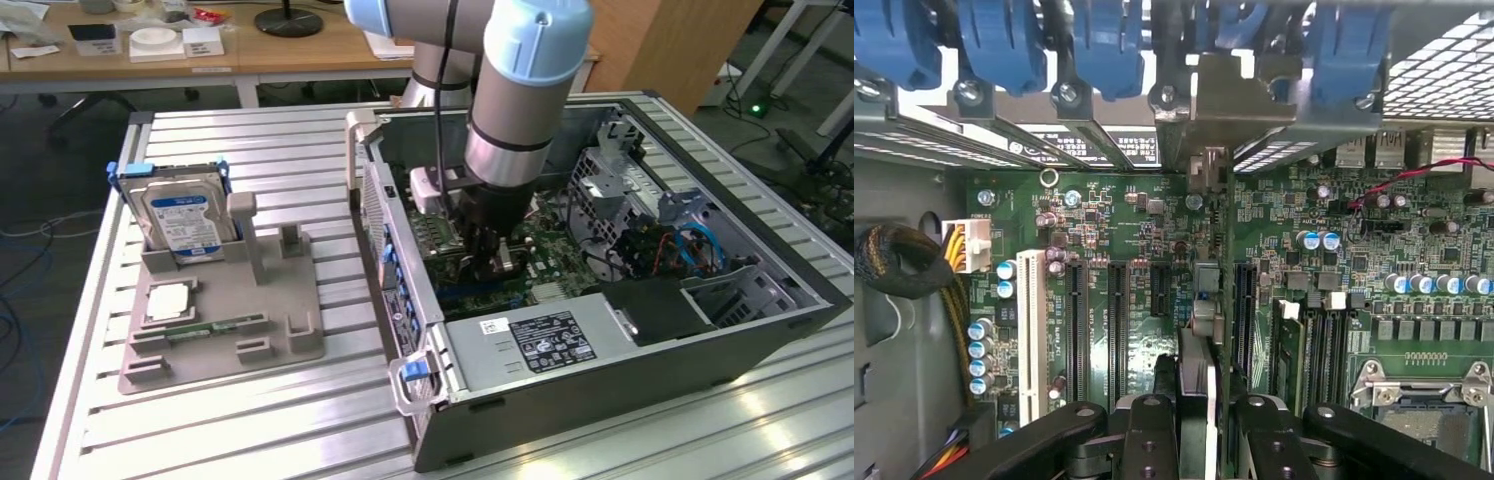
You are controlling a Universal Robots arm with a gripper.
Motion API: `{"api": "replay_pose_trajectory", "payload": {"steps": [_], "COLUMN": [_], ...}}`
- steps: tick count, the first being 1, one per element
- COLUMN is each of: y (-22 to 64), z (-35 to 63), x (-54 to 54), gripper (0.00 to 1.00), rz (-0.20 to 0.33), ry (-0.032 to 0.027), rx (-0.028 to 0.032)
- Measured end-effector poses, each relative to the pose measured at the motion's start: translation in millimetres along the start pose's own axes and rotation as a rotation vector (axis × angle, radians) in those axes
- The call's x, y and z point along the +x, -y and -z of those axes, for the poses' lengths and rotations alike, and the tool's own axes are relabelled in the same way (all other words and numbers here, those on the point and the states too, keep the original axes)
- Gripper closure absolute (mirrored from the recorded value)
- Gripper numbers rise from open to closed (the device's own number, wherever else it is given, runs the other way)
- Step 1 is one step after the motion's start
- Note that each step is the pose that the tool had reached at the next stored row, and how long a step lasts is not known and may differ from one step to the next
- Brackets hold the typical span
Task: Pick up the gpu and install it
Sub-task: 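Insert the gpu into the slot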
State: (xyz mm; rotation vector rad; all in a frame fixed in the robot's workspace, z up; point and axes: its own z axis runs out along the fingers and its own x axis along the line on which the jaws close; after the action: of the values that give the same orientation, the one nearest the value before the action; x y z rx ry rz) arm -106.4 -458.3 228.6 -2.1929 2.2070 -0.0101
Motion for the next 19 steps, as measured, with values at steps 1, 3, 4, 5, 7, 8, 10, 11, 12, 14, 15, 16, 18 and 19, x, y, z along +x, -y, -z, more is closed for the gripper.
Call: {"api": "replay_pose_trajectory", "payload": {"steps": [1, 3, 4, 5, 7, 8, 10, 11, 12, 14, 15, 16, 18, 19], "y": [0.0, -0.1, -0.1, -0.1, -0.1, -0.1, -0.1, -0.1, -0.1, -0.1, -0.1, -0.1, -0.1, -0.1], "z": [-0.6, -2.9, -3.3, -3.7, -4.5, -4.8, -5.1, -5.1, -5.1, -5.1, -5.1, -5.1, -5.1, -5.1], "x": [0.0, 0.1, 0.2, 0.1, 0.1, 0.1, 0.1, 0.1, 0.1, 0.1, 0.1, 0.1, 0.1, 0.1], "gripper": [0.73, 0.73, 0.73, 0.73, 0.73, 0.73, 0.73, 0.73, 0.73, 0.73, 0.73, 0.73, 0.73, 0.73], "rz": [0.0, 0.0, 0.0, 0.0, 0.0, 0.0, 0.0, 0.0, 0.0, 0.0, 0.0, 0.0, 0.0, 0.0], "ry": [-0.0002, -0.0007, -0.0006, -0.0005, -0.0004, -0.0004, -0.0003, -0.0002, -0.0002, -0.0002, -0.0002, -0.0002, -0.0002, -0.0002], "rx": [-0.0001, -0.0006, -0.0006, -0.0005, -0.0004, -0.0004, -0.0003, -0.0004, -0.0004, -0.0003, -0.0004, -0.0003, -0.0004, -0.0003]}}
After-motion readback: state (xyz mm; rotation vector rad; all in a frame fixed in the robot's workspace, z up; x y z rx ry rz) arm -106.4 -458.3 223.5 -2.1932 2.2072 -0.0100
